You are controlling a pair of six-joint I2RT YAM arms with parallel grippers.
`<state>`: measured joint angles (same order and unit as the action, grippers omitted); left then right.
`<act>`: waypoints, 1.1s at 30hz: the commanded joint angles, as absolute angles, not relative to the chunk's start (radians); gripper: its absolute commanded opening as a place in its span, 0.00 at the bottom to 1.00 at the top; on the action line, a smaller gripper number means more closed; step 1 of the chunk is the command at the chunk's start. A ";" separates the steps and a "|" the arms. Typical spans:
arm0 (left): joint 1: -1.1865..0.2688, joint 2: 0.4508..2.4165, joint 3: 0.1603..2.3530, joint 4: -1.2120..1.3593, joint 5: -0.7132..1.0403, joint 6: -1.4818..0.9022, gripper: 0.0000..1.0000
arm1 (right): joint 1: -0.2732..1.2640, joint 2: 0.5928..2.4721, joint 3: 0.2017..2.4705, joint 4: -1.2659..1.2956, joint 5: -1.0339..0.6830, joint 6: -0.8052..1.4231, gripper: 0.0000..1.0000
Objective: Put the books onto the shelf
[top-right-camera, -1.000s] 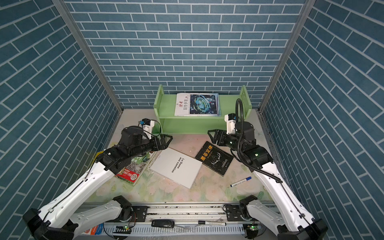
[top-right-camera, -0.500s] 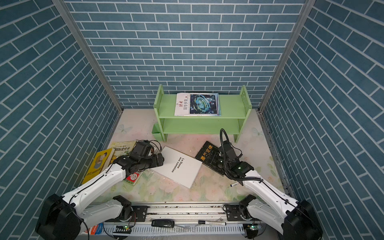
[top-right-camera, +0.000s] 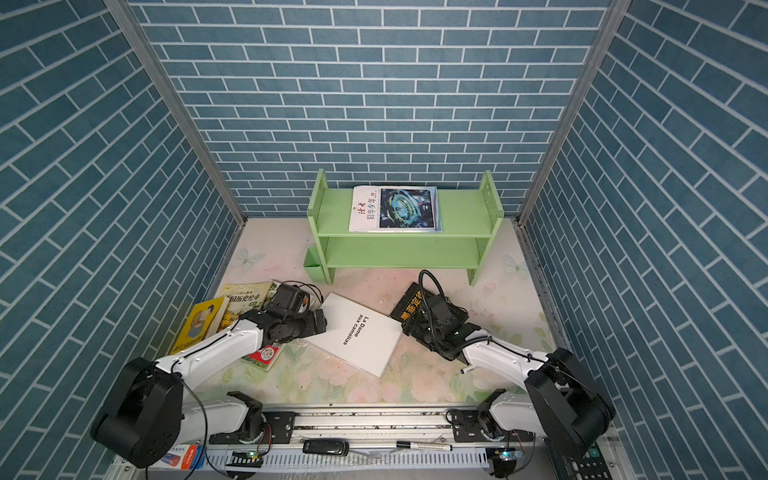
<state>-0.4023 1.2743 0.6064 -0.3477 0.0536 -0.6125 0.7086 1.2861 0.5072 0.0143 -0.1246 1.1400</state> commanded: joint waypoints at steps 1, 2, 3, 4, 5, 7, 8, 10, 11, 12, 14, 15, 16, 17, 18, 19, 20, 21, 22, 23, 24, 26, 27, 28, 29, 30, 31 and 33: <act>-0.394 1.298 0.590 -0.317 0.074 -0.633 1.00 | 0.727 1.358 0.525 0.073 -0.135 1.203 0.72; -0.395 1.301 0.585 -0.306 0.089 -0.642 1.00 | 0.732 1.386 0.534 0.093 -0.141 1.210 0.72; -0.394 1.309 0.579 -0.292 0.107 -0.652 1.00 | 0.736 1.413 0.546 0.110 -0.148 1.213 0.71; -0.394 1.313 0.573 -0.284 0.119 -0.661 1.00 | 0.738 1.437 0.557 0.126 -0.154 1.215 0.71; -0.395 1.312 0.567 -0.273 0.133 -0.673 1.00 | 0.741 1.460 0.569 0.141 -0.159 1.219 0.70; -0.394 1.305 0.550 -0.256 0.142 -0.704 1.00 | 0.745 1.494 0.589 0.161 -0.161 1.233 0.70; -0.394 1.295 0.537 -0.248 0.148 -0.724 0.99 | 0.746 1.508 0.595 0.170 -0.160 1.242 0.70; -0.395 1.269 0.506 -0.226 0.157 -0.761 0.99 | 0.747 1.527 0.609 0.191 -0.169 1.245 0.70; -0.394 1.245 0.487 -0.209 0.168 -0.780 0.99 | 0.748 1.533 0.619 0.191 -0.176 1.241 0.70; -0.394 1.227 0.470 -0.186 0.187 -0.802 0.99 | 0.747 1.539 0.630 0.187 -0.182 1.235 0.70; -0.396 1.200 0.450 -0.150 0.226 -0.830 0.99 | 0.749 1.543 0.657 0.170 -0.196 1.214 0.69; -0.396 1.192 0.446 -0.141 0.245 -0.837 0.99 | 0.749 1.546 0.677 0.156 -0.206 1.199 0.69; -0.398 1.189 0.447 -0.136 0.259 -0.839 0.99 | 0.749 1.548 0.695 0.144 -0.214 1.181 0.69; -0.397 1.188 0.448 -0.131 0.273 -0.842 0.99 | 0.751 1.550 0.718 0.131 -0.225 1.164 0.69; -0.397 1.186 0.449 -0.128 0.284 -0.844 0.99 | 0.750 1.552 0.740 0.123 -0.236 1.148 0.69; -0.400 1.184 0.449 -0.123 0.292 -0.846 0.99 | 0.750 1.552 0.755 0.117 -0.245 1.138 0.69; -0.399 1.183 0.449 -0.115 0.305 -0.851 0.98 | 0.752 1.552 0.776 0.108 -0.255 1.125 0.69; -0.399 1.181 0.449 -0.107 0.316 -0.860 0.98 | 0.752 1.550 0.788 0.106 -0.261 1.119 0.69; -0.400 1.180 0.449 -0.100 0.324 -0.865 0.98 | 0.753 1.547 0.799 0.107 -0.269 1.115 0.69; -0.402 1.177 0.448 -0.093 0.334 -0.872 0.98 | 0.753 1.543 0.811 0.109 -0.279 1.108 0.69; -0.403 1.175 0.449 -0.087 0.347 -0.875 0.97 | 0.753 1.539 0.824 0.106 -0.288 1.102 0.69; -0.409 1.174 0.454 -0.086 0.363 -0.875 0.97 | 0.757 1.533 0.849 0.104 -0.308 1.090 0.69; -0.412 1.174 0.458 -0.085 0.374 -0.872 0.97 | 0.757 1.529 0.861 0.098 -0.315 1.083 0.69; -0.415 1.174 0.463 -0.084 0.384 -0.872 0.97 | 0.759 1.525 0.870 0.091 -0.316 1.077 0.69; -0.425 1.172 0.469 -0.084 0.389 -0.871 0.97 | 0.761 1.517 0.878 0.082 -0.314 1.070 0.69; -0.437 1.173 0.476 -0.084 0.391 -0.869 0.97 | 0.761 1.507 0.885 0.074 -0.311 1.064 0.69; -0.449 1.172 0.483 -0.083 0.390 -0.868 0.97 | 0.761 1.497 0.887 0.068 -0.303 1.062 0.69; -0.488 1.174 0.502 -0.082 0.381 -0.869 0.97 | 0.759 1.473 0.882 0.053 -0.279 1.057 0.69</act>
<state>-0.4263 1.1835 0.4606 -0.1665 0.2523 -0.8486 0.7208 1.5166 0.8627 0.0673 -0.1726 1.0557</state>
